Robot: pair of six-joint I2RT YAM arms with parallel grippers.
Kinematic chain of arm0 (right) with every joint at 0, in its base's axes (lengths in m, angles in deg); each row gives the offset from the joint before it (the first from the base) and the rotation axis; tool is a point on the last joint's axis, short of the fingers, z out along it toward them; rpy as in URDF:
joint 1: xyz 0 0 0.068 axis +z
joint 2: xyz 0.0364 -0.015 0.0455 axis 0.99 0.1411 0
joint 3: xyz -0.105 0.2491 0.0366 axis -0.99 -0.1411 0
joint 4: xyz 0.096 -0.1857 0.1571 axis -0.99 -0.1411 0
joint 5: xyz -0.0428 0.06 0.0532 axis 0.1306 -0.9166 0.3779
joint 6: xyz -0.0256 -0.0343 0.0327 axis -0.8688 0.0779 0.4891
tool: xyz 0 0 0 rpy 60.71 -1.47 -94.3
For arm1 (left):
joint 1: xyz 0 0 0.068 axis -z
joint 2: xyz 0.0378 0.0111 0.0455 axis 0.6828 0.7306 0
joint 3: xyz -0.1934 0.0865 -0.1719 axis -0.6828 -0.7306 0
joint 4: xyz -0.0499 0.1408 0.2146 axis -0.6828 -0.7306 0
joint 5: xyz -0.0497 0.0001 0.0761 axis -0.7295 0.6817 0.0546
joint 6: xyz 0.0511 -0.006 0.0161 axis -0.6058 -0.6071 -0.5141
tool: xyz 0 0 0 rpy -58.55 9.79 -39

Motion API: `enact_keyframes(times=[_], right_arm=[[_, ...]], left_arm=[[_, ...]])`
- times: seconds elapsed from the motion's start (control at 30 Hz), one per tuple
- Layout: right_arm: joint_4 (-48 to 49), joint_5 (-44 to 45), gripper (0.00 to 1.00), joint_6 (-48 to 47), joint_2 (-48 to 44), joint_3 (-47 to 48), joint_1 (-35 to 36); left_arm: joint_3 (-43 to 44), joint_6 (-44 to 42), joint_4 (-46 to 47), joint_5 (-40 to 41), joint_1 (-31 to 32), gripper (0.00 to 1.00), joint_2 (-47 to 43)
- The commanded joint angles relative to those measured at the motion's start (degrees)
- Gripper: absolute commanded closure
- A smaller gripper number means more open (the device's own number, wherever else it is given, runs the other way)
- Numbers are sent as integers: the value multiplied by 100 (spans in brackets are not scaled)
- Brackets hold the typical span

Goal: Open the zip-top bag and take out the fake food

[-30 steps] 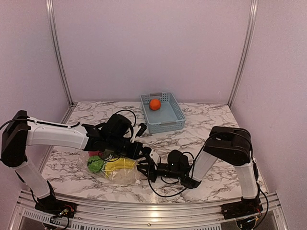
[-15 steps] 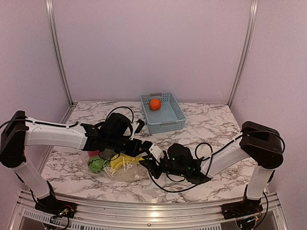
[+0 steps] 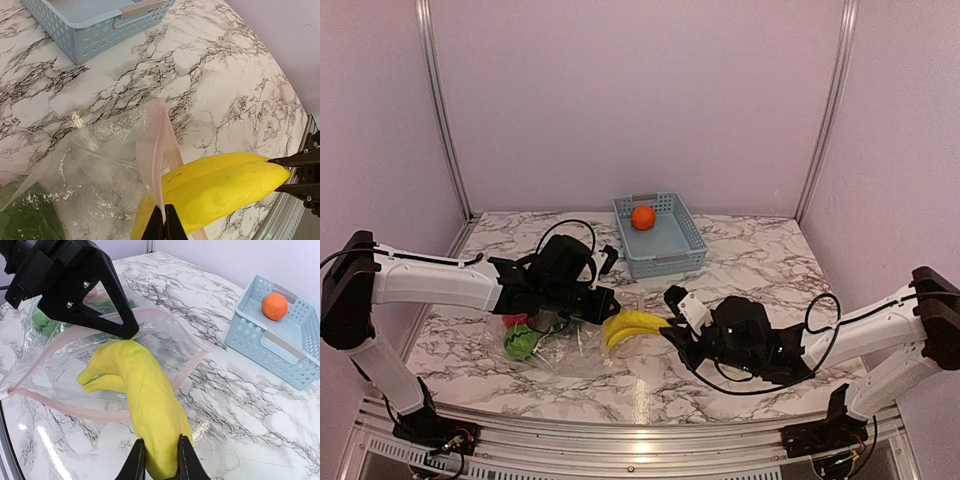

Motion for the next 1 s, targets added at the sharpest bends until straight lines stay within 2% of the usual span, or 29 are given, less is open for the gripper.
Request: enact_keyframes(times=[0.0,0.27,0.43,0.5,0.73,0.97], right_arm=[[-699,549,97,90,-658,3,-36],[-1002,305,96,51,-1583,61,-927],[-707,-21,97,-158,-1323,512,-1619],[-636,-56,100,-80,-1042,845,-2025],[-419,-261,100,4,516,2430,-3033],[-622,-308,99,-121,2557,4497,-3390]], left_arm=[[-125,2,-36,87,-50,100,55],[-143,58,43,15,-113,100,77],[-135,79,173,-32,-153,100,107],[-129,78,199,-40,-167,100,112],[-30,95,245,-66,-234,100,186],[-1,99,285,-50,-308,100,202]])
